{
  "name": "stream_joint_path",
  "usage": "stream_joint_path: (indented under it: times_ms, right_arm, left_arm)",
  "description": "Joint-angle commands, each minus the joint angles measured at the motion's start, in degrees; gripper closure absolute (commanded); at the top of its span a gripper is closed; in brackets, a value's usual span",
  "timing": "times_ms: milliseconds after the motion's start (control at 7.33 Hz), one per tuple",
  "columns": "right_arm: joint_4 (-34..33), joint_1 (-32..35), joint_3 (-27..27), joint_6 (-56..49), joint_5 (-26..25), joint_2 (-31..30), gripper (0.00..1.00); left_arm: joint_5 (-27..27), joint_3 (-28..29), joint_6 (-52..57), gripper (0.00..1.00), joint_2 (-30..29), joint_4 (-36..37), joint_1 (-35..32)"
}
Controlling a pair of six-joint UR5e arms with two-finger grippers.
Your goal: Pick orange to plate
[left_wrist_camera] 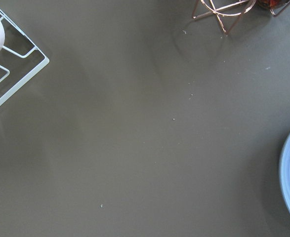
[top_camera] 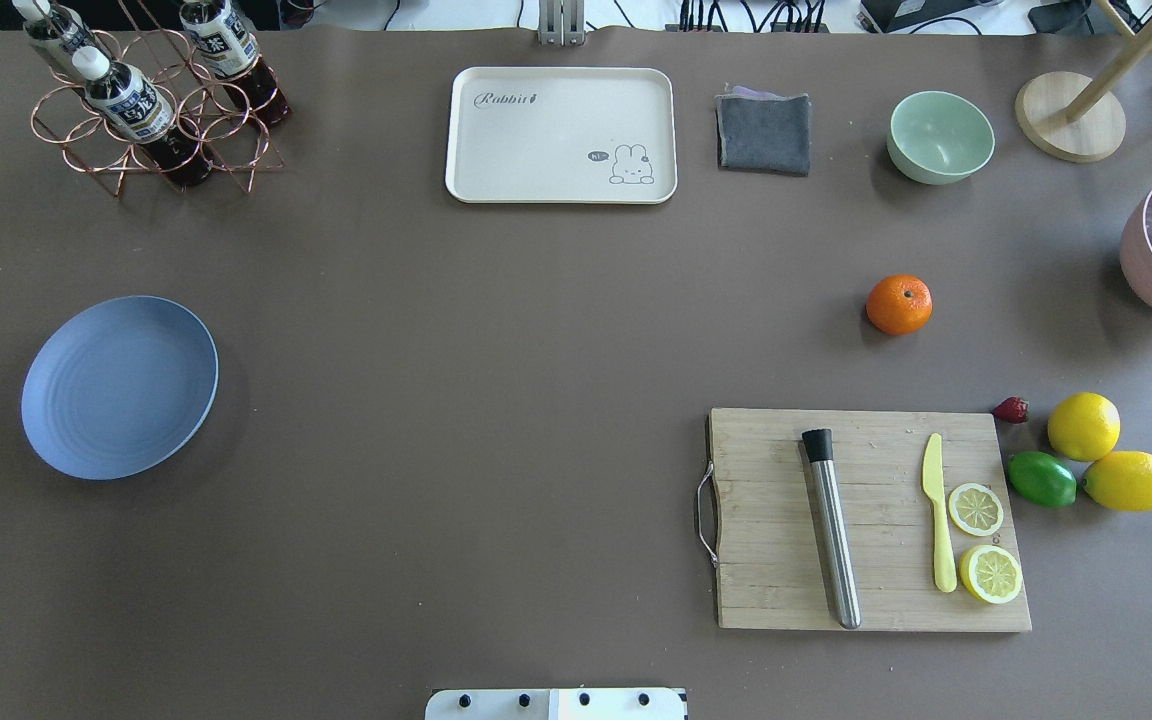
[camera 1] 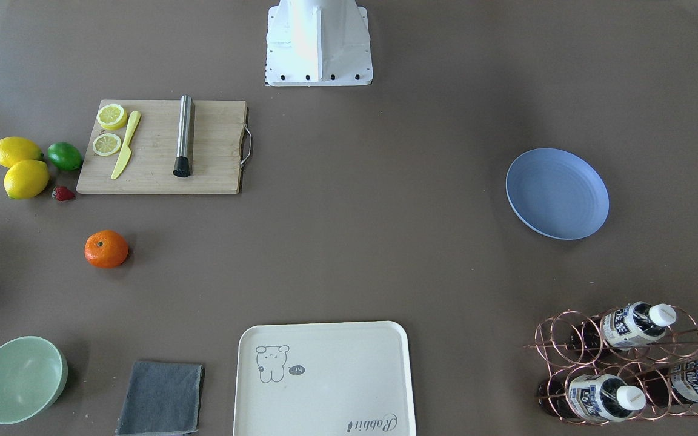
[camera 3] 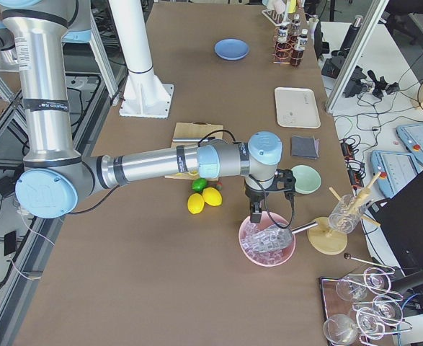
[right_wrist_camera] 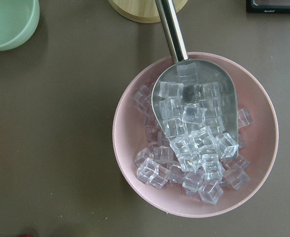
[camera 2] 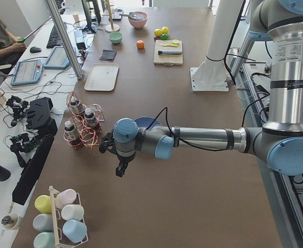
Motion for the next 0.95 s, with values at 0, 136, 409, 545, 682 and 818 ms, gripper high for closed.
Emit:
stream_joint_path:
  times_ms: [0,136,409,545,682,818]
  right_arm:
    - [0.1,-1.14,2.78,0.13,1.58,-0.11,0.0]
    - [0.45,-2.98,3.23,0.13,2.54,0.15,0.0]
    - [0.45,-4.48,4.89,-0.05,3.51,-0.19,0.0]
    - [0.54,-4.92,5.17,-0.48,3.95,-0.28,0.0]
    - [0.54,-5.45,5.26,-0.49,3.87,-0.11,0.0]
    - [0.54,-5.63,5.34,-0.4,3.78,0.07,0.0]
  left_arm:
    - [0.19,-2.75,-11.58,0.03,1.87,-3.61,4.52]
    - [0.28,-2.68,-18.87,0.03,3.1,-9.21,9.18]
    - [4.46,-1.36,-34.87,0.02,4.95,-24.14,18.5]
    - [5.55,-1.27,-43.12,0.02,4.87,-27.86,23.06]
    - [7.04,0.38,-44.42,0.03,4.17,-29.73,26.41]
    - [8.1,2.92,-44.78,0.08,2.78,-31.4,28.8]
